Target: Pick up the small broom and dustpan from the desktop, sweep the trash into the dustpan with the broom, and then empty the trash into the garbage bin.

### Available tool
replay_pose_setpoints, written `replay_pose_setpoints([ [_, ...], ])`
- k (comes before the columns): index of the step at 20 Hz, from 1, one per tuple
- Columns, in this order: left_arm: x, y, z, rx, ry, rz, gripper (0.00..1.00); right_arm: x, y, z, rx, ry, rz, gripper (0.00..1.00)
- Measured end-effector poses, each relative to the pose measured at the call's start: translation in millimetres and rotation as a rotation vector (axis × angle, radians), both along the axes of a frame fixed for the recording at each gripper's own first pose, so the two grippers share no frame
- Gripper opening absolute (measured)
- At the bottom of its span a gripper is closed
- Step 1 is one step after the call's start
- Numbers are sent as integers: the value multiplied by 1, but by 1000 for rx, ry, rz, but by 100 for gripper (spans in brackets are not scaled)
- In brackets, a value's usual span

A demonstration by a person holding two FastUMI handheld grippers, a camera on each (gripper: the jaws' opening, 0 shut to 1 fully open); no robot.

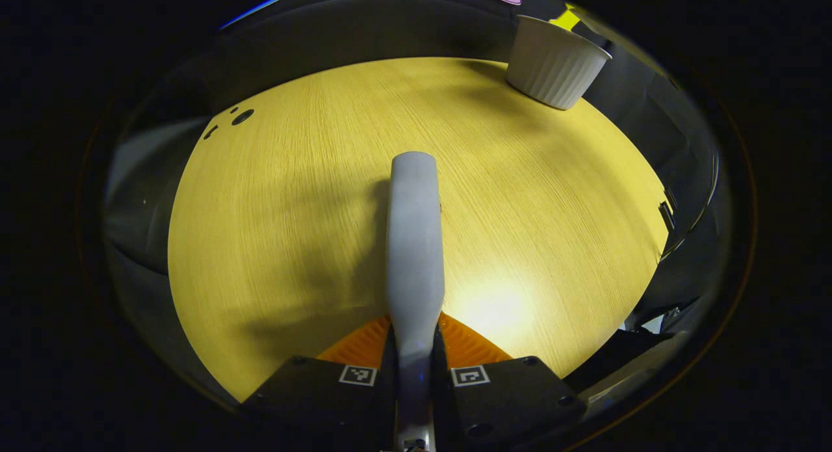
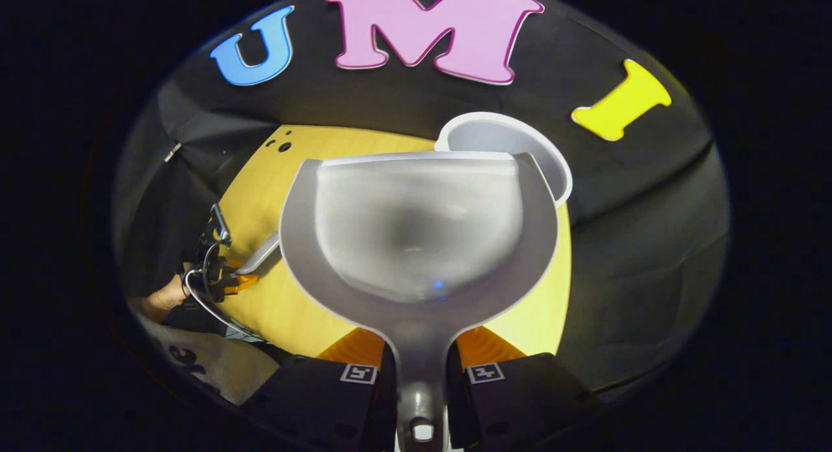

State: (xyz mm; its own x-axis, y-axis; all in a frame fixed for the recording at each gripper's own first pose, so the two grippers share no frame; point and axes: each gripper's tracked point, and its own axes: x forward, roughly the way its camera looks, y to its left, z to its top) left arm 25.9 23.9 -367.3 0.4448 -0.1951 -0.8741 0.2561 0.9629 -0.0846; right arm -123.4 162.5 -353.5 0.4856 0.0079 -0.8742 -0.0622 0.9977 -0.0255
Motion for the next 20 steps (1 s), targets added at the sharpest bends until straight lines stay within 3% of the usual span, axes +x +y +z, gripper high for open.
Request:
replay_pose_setpoints([
  [6,3,0,-1,8,7,27,30,-30,55,-91,69,68,0,35],
  [12,10,1,-2,22,6,59,30,-33,92,-168,86,93,-1,35],
  [20,15,-2,-7,33,16,94,27,-16,96,-220,77,95,23,35],
])
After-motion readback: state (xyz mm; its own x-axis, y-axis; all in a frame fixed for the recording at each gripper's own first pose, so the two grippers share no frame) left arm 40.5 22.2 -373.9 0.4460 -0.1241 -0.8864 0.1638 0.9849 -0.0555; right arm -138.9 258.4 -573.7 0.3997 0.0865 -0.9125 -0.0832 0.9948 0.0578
